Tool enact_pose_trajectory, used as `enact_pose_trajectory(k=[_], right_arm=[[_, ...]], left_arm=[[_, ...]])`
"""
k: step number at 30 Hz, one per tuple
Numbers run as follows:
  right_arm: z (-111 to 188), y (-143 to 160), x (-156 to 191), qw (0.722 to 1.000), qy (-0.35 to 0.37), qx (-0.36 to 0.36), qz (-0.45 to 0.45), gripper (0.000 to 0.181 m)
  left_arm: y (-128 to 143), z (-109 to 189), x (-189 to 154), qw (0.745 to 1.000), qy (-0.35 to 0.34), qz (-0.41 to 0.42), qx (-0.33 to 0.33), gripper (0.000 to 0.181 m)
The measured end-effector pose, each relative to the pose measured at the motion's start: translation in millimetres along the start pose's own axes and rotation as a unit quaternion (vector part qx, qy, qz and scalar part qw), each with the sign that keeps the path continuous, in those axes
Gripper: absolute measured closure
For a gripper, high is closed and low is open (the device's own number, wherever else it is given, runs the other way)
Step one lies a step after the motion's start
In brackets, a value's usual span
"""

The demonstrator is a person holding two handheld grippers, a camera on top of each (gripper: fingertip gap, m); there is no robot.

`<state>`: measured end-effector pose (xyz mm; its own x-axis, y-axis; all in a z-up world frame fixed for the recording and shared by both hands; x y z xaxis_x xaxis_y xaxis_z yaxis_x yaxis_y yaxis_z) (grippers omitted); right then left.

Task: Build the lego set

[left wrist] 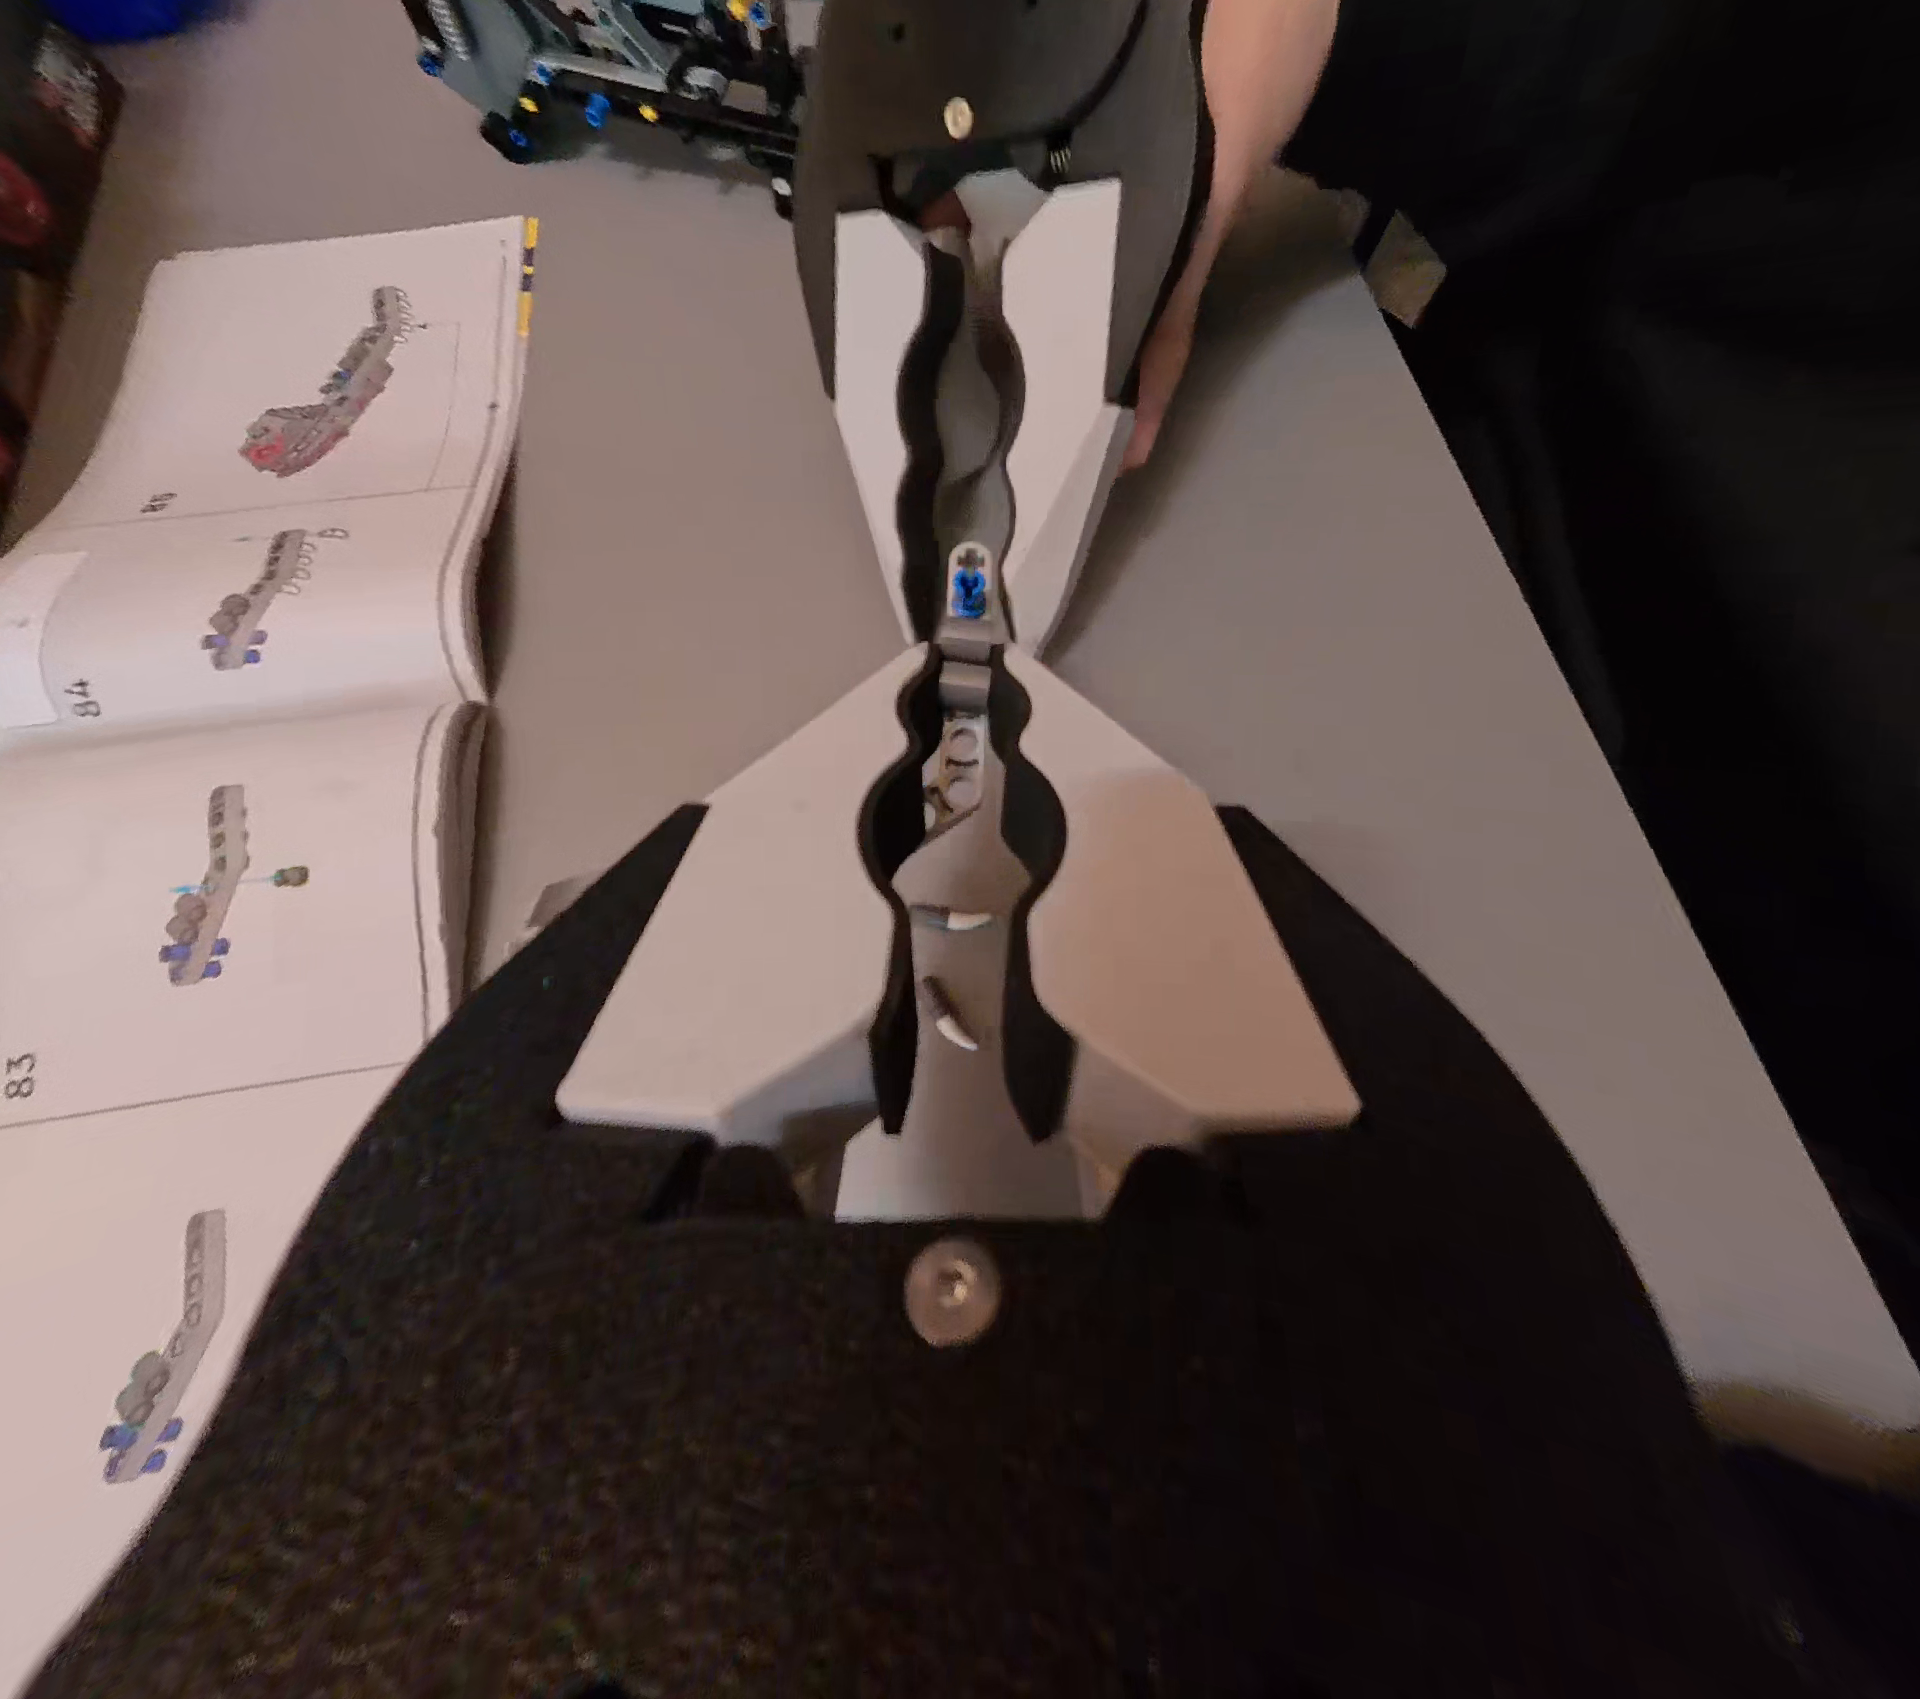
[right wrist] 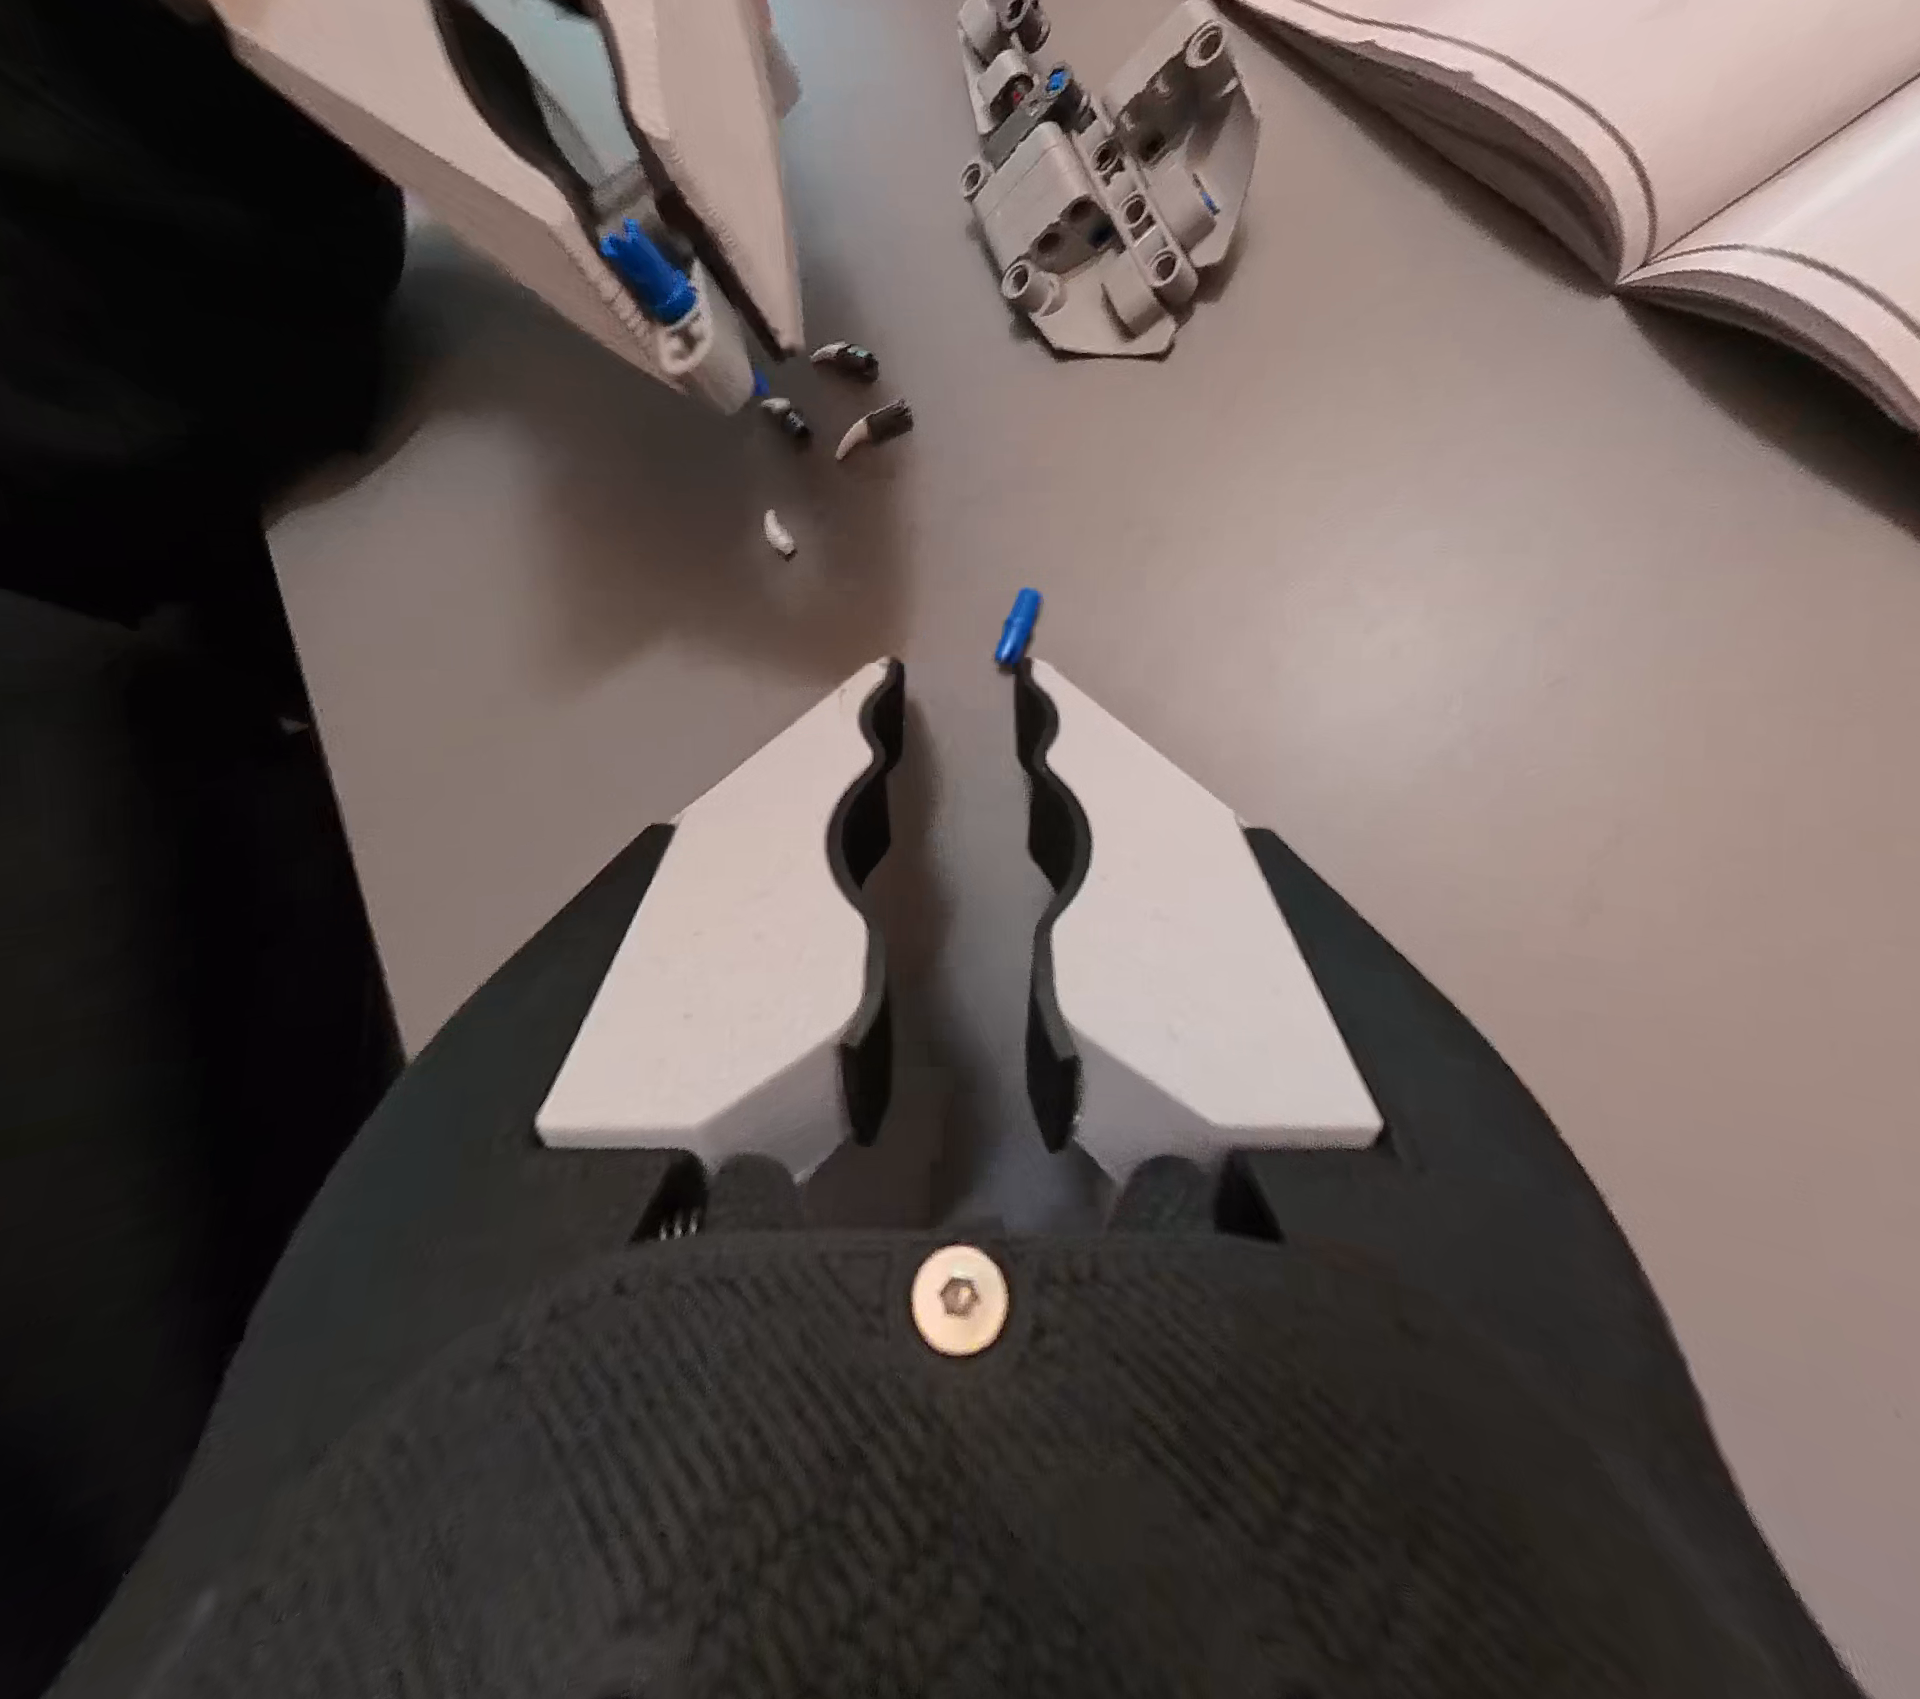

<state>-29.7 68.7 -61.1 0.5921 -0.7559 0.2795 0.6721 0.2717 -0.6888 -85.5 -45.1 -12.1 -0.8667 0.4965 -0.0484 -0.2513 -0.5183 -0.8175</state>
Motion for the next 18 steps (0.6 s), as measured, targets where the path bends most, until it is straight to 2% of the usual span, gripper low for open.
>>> enact_pose_trajectory(k=[1, 3, 6, 9, 11, 15, 18], right_arm=[[3.3, 1.0, 1.5, 1.000, -0.001, 0.007, 0.002, 0.154], [13.1, 1.1, 4.0, 1.000, 0.011, 0.009, 0.019, 0.138], [26.4, -4.6, 14.7, 0.998, -0.003, -0.037, 0.050, 0.138], [31.7, -2.8, 21.7, 0.997, -0.040, -0.053, 0.050, 0.147], [33.5, 2.1, 23.4, 0.995, -0.046, -0.049, 0.071, 0.160], [42.5, 5.3, 25.4, 0.989, -0.020, -0.069, 0.130, 0.162], [53.9, 2.6, 22.8, 0.985, -0.021, -0.112, 0.130, 0.163]], left_arm=[[-0.1, -2.8, -1.6, 1.000, -0.001, -0.008, 0.013, 0.176], [-1.3, -12.1, -6.9, 0.998, 0.004, -0.029, 0.053, 0.176], [-8.0, -33.4, -14.3, 0.993, 0.018, -0.067, 0.093, 0.176], [-14.2, -50.1, -18.3, 0.989, 0.031, -0.090, 0.113, 0.176], [-15.7, -54.2, -18.1, 0.987, 0.030, -0.095, 0.124, 0.176], [-22.5, -52.9, -18.2, 0.991, 0.032, -0.097, 0.085, 0.177], [-30.6, -46.8, -17.4, 0.995, 0.017, -0.100, 0.021, 0.177]])
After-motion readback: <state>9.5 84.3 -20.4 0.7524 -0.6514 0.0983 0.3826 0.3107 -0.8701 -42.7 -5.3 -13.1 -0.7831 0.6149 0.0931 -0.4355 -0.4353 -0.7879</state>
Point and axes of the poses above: each gripper's, where its closed fingertips meet, z back along the fingers, y out of its underside, x = y × z across the jaws, the point moved 7 cm from there along z, back along the fingers, and after that the axes turned 6 degrees about y, right-handed, at the moved point
